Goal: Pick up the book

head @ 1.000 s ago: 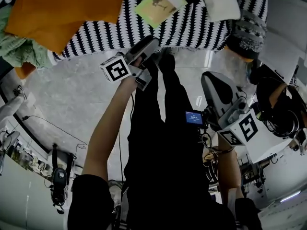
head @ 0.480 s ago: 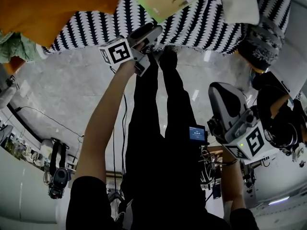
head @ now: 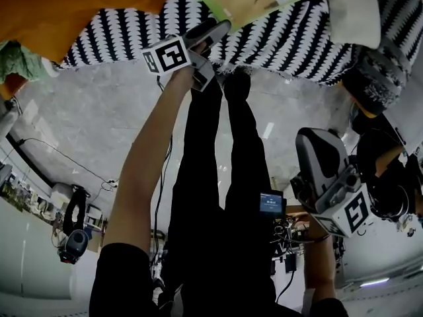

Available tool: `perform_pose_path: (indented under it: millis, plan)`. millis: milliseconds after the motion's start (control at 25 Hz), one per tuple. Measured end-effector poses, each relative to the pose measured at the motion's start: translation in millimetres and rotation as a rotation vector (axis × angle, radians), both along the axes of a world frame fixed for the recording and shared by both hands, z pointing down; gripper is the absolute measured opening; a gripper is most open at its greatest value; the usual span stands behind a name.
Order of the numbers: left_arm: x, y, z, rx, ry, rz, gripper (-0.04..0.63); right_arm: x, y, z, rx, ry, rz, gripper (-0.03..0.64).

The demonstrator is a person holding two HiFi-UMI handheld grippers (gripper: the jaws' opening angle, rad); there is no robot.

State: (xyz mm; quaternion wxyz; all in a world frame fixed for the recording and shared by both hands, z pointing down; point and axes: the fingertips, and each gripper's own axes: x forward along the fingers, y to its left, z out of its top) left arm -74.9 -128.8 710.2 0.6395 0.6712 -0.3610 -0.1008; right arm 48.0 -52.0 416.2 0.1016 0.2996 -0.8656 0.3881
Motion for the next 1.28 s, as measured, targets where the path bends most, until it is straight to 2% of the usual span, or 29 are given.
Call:
perform_pose_path:
  millis: [400, 560, 720, 1080, 1280]
  plan:
    - [-8, -9, 39, -0.03, -0.019, -0.03, 0.321, -9, 5, 14, -0.053, -0.001, 0.023, 0.017]
    - [-9, -11, 48, -0.035, -0.047, -0.01, 0.331, -5, 10, 17, -0.047, -0.005, 0.019, 0.017]
    - [-5, -13, 59, -0.056, -0.038, 0.002, 0.333, -6, 6, 22, -0.068, -0.002, 0.023, 0.017]
    - [-1, -18, 64, -0.024, -0.034, 0.009, 0.333, -3, 11, 25, -0.075, -0.014, 0.007, 0.017]
    - [3, -17, 69, 0.001, -0.022, 0.045, 0.331, -5, 15, 31, -0.092, -0.032, 0.025, 0.017]
